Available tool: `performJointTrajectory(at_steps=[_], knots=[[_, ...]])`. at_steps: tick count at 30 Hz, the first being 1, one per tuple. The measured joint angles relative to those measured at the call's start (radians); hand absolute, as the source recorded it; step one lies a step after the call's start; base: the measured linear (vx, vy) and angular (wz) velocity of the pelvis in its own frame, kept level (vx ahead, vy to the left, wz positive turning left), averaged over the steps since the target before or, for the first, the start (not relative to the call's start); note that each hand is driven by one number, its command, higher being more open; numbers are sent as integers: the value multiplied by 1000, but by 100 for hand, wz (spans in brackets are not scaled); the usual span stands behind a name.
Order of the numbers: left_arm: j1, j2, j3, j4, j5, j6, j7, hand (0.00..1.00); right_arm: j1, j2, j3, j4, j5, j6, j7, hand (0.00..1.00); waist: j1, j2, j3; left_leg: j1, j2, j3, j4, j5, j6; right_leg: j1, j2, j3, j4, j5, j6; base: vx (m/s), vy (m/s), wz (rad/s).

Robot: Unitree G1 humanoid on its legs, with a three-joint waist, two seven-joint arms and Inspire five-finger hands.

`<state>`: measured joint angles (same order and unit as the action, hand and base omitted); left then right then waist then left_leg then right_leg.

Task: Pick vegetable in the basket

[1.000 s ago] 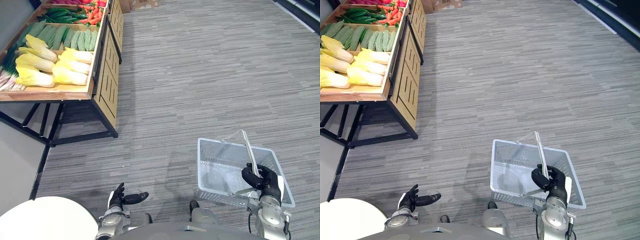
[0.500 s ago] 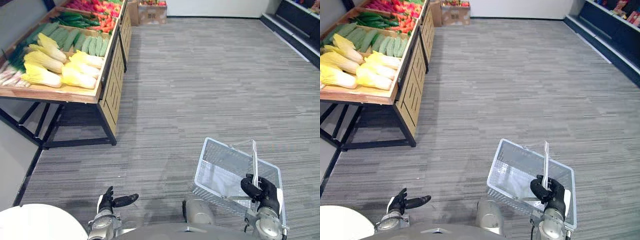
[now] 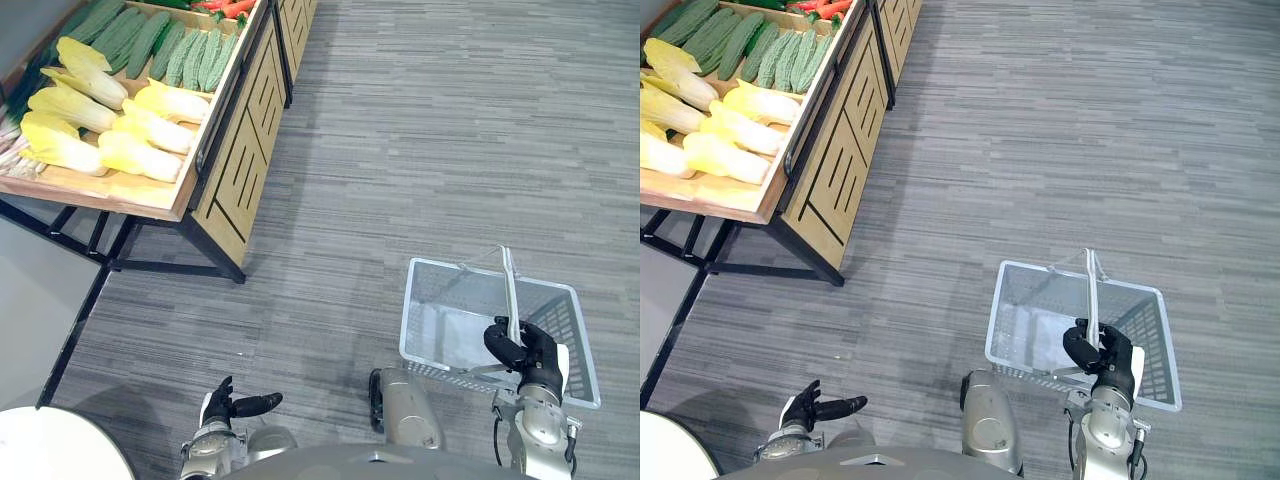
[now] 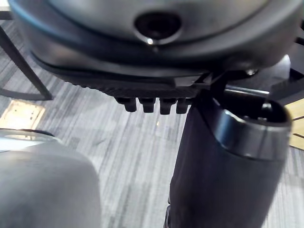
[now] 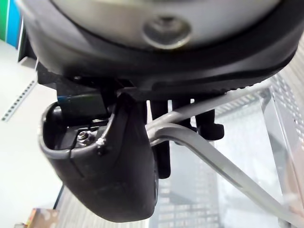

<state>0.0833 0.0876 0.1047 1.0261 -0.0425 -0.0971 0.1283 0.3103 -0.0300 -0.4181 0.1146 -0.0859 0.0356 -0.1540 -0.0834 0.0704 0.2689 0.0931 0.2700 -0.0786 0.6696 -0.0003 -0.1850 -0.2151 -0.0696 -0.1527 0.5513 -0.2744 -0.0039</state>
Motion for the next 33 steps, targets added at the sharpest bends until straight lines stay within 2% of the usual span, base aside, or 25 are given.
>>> performJointTrajectory(at_steps=[1,2,3,4,6,8,9,10,11,12,13,15,17,18,20,24,26,27,28,29,30,32,33], knots=[[5,-1,15,-8,-5,4,0,100,3,-1,-1,0,19,0,-1,0,7,-10,6,-47,25,31,132,58,15,69,15,-3,-61,3,-17,310,-167,-12],[6,0,22,-16,-9,5,1,100,5,-3,-3,0,26,-1,-8,0,21,-11,7,-105,48,94,293,-10,57,132,30,6,-109,5,-24,302,-141,-19],[6,2,22,-19,-9,5,1,100,9,-4,-3,0,33,-1,-12,0,26,-11,7,-127,57,131,351,-44,87,162,36,11,-131,5,-25,285,-91,-27],[8,5,23,-31,-18,6,2,100,10,-4,-3,0,36,-1,-19,0,32,-17,9,-161,58,193,417,-102,140,222,38,18,-168,4,-27,230,-43,-17],[17,5,29,-50,-27,5,3,100,20,-4,-2,1,38,-1,-28,0,42,-22,11,-217,50,267,417,-158,171,293,37,30,-223,2,-29,286,7,-19],[20,13,32,-66,-28,4,3,100,22,-4,-2,11,54,-1,-31,0,60,-36,18,-281,10,296,319,-214,168,342,19,45,-261,-2,-21,334,117,-25],[22,23,32,-78,-37,2,-3,100,20,-3,-1,26,60,-6,-32,0,69,-58,23,-325,-47,305,179,-246,162,371,-19,53,-276,-14,5,297,162,-19],[25,26,30,-85,-36,-7,-4,100,21,-4,-3,32,60,-6,-34,0,72,-66,22,-335,-74,307,94,-245,157,379,-38,55,-275,-23,20,316,212,-19],[26,23,28,-90,-34,-14,0,100,25,-10,-4,37,61,-6,-36,0,79,-70,21,-329,-120,300,-106,-204,143,394,-64,65,-275,-47,53,247,200,-12],[31,15,28,-91,-33,-13,3,100,30,-18,-4,38,62,-6,-36,0,79,-56,13,-317,-134,282,-233,-140,136,400,-65,71,-272,-59,69,391,311,-16],[35,20,49,-80,-33,-5,5,100,8,-5,14,91,62,0,-34,0,75,-85,-2,-282,-185,291,-300,-59,155,419,-97,91,-281,-74,91,326,234,-3],[35,24,49,-78,-28,-11,14,100,10,-4,48,99,61,1,-30,0,80,-99,-4,-284,-202,292,-292,-73,159,416,-83,102,-329,-42,87,300,152,0],[38,19,65,-70,-32,-11,14,100,-4,-4,62,126,50,1,-26,0,88,-99,-2,-300,-193,283,-184,-130,194,465,-76,128,-387,13,96,283,146,-10],[38,20,67,-67,-32,-11,13,100,-9,-5,65,136,49,1,-24,0,93,-98,-4,-299,-190,283,-166,-136,200,475,-76,136,-399,28,96,292,180,-34],[38,20,67,-55,-25,-11,12,100,-22,-6,75,139,49,-6,-20,0,108,-94,-23,-294,-185,289,-150,-160,193,473,-86,189,-424,68,118,191,124,-60],[45,12,66,-33,-25,-6,13,100,-32,-18,73,139,49,-7,-21,0,107,-73,-58,-279,-180,324,-183,-230,184,410,-101,263,-391,74,127,163,139,-61],[51,10,61,-31,-25,-3,13,100,-33,-16,73,139,49,-7,-20,0,108,-78,-60,-238,-194,359,-234,-241,189,363,-107,292,-290,66,139,90,111,-46],[61,11,50,-34,-25,-2,13,100,-30,-14,74,139,48,-6,-20,0,107,-79,-62,-205,-207,372,-265,-245,196,316,-111,300,-181,64,143,118,125,-29],[74,15,41,-35,-25,-3,13,100,-11,-10,75,139,31,-6,-20,0,105,-88,-68,-169,-228,386,-295,-248,202,262,-122,307,-56,71,163,132,122,-21],[81,18,28,-36,-25,-3,13,100,-2,-9,76,139,27,-6,-20,0,105,-91,-72,-156,-236,390,-300,-253,208,239,-123,316,-2,80,178,168,119,-10],[88,26,20,-36,-26,3,13,100,12,-6,77,139,14,-6,-20,0,102,-99,-75,-125,-252,400,-306,-268,217,191,-132,331,124,120,234,173,101,-4],[88,28,18,-36,-26,13,13,100,15,-4,78,139,14,-4,-20,0,102,-101,-75,-91,-262,408,-306,-286,230,162,-140,324,214,176,236,177,95,-6],[89,28,18,-38,-26,14,14,100,14,-3,83,139,14,-3,-20,0,104,-99,-75,-71,-263,411,-311,-294,237,145,-143,311,259,223,233,165,83,-7]])
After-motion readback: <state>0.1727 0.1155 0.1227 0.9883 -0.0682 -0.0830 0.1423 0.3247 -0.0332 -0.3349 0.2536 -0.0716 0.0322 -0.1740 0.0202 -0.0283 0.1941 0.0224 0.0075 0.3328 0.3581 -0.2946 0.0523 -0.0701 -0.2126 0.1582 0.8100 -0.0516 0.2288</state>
